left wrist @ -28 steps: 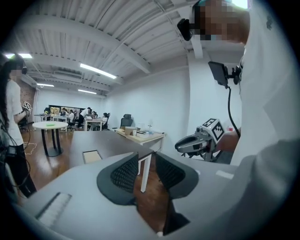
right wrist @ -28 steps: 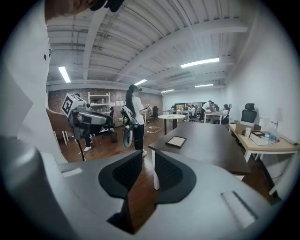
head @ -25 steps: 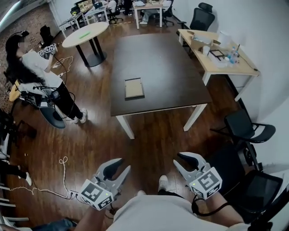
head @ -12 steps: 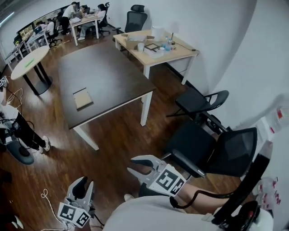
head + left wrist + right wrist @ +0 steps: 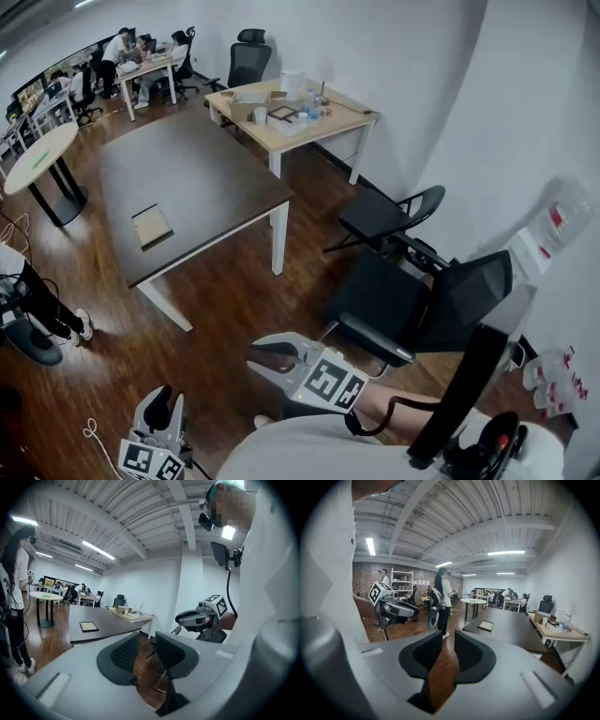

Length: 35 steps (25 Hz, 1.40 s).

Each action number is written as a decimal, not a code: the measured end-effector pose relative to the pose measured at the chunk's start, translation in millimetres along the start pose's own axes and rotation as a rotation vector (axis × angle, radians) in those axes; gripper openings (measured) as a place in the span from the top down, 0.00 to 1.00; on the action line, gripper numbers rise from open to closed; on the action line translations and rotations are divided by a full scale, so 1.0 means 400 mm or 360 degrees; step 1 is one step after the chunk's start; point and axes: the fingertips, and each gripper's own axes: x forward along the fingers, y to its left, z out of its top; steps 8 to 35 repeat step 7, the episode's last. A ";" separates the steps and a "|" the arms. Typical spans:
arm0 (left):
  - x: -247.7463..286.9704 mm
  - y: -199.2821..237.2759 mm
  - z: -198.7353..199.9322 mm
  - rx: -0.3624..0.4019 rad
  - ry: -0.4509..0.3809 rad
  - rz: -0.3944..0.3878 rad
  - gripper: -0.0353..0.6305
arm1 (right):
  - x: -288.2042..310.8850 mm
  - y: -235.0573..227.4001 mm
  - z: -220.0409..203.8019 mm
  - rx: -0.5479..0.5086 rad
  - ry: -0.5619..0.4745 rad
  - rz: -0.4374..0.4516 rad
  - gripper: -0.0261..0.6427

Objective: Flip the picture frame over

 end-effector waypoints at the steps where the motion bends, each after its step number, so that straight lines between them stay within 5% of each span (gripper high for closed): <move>1: -0.001 0.000 -0.005 -0.0002 0.0003 -0.0003 0.78 | -0.001 0.001 -0.001 0.0000 0.0000 -0.0005 0.83; 35: -0.012 -0.004 -0.010 0.0011 -0.0004 -0.0009 0.78 | -0.004 0.013 -0.007 -0.0008 -0.0002 -0.0018 0.83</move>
